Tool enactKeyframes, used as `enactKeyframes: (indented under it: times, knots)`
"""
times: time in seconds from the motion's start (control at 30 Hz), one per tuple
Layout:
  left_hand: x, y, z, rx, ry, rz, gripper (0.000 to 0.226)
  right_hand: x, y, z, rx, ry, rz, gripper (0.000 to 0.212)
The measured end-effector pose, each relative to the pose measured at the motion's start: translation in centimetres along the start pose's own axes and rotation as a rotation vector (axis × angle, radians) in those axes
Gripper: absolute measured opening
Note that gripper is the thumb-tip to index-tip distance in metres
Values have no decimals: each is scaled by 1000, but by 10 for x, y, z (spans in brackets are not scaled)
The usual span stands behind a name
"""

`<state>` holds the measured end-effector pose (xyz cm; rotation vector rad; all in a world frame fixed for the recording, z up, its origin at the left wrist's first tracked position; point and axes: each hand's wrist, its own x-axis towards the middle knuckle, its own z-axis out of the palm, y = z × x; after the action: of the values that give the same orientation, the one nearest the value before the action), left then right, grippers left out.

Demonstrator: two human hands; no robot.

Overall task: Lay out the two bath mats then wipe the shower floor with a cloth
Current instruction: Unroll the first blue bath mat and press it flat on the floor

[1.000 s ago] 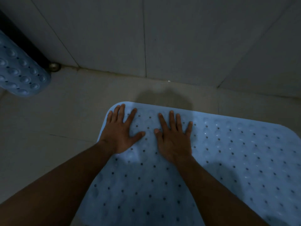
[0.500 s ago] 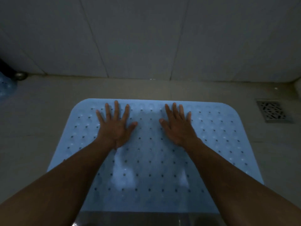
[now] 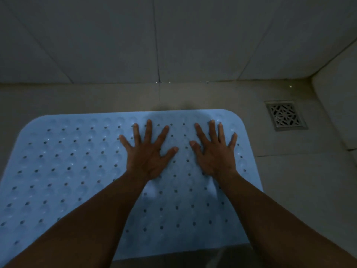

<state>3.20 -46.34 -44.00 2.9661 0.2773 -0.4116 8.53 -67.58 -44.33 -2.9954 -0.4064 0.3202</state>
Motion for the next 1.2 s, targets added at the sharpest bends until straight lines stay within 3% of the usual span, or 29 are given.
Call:
enactKeyframes:
  times: [0.43,0.8,0.97,1.07,1.2]
  knots:
    - [3,3,-3,9,-34,10,69,3,1,-4,2,-82,11,62]
    - [2,1,0,30,-16,20,66,-1,0,-1,10,-26,8,62]
    - [3,-3,-12,-150,-80,-1,70,4,-1,-12,80,-157,57,70]
    - [-22,-25,-18,-286,-11,52,71,-2,-10,-24,166,-178,112,75]
    - [-90,-82,3,-182,131,20,75,-40,-77,-12,149,-56,37,73]
